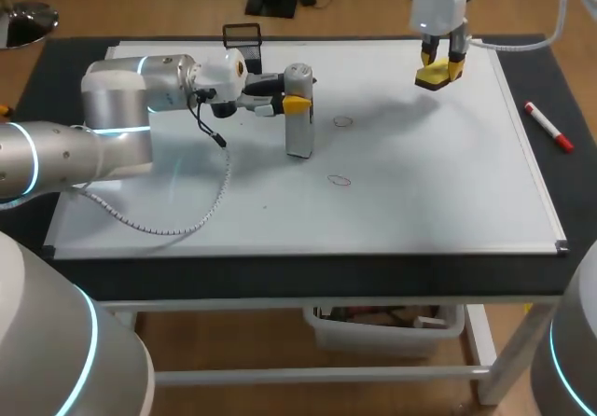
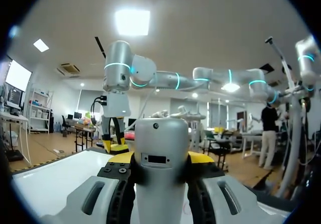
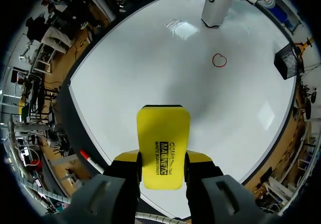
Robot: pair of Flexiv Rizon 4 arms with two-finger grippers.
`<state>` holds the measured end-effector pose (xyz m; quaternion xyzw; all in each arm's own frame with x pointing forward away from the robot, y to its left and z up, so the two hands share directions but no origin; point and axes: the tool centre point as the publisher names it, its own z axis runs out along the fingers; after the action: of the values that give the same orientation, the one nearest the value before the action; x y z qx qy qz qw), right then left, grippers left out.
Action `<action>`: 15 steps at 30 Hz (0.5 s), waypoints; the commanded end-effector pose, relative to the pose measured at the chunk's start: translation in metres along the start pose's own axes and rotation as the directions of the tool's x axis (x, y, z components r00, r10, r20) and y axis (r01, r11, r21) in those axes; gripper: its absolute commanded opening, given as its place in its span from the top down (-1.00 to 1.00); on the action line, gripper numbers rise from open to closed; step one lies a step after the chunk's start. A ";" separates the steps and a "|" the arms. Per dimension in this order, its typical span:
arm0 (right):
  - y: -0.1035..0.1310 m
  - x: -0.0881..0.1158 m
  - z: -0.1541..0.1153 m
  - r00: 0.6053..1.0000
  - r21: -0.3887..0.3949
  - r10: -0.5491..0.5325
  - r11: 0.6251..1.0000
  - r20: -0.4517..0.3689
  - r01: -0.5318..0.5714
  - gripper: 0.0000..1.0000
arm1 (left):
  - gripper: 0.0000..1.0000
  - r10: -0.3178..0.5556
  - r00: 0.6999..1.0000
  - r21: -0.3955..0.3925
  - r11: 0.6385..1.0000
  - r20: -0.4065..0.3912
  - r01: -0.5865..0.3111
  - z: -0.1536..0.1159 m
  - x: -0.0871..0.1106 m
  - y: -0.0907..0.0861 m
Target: Pick up the inspection probe, press it on each red-marked spot on the whiteboard one by one, put down the probe, pick up the eraser, and wipe off all the red marks.
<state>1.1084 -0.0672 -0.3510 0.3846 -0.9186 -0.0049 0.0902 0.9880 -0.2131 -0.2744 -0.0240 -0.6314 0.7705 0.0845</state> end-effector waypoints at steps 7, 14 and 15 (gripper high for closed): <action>0.000 0.001 -0.002 1.000 0.004 -0.001 1.000 -0.002 0.001 1.00 | 1.00 0.000 1.000 -0.003 1.000 -0.001 0.000 -0.001 0.001 0.001; 0.000 0.001 -0.002 1.000 0.004 -0.001 1.000 -0.002 0.001 1.00 | 1.00 -0.002 1.000 -0.005 1.000 0.003 0.002 -0.003 0.002 0.001; 0.000 0.001 -0.002 1.000 0.004 -0.001 1.000 -0.002 0.001 1.00 | 1.00 -0.002 1.000 -0.005 1.000 0.002 0.002 -0.003 0.002 0.001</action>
<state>1.1084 -0.0672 -0.3511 0.3847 -0.9186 -0.0049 0.0903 0.9874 -0.2105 -0.2758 -0.0232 -0.6327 0.7694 0.0848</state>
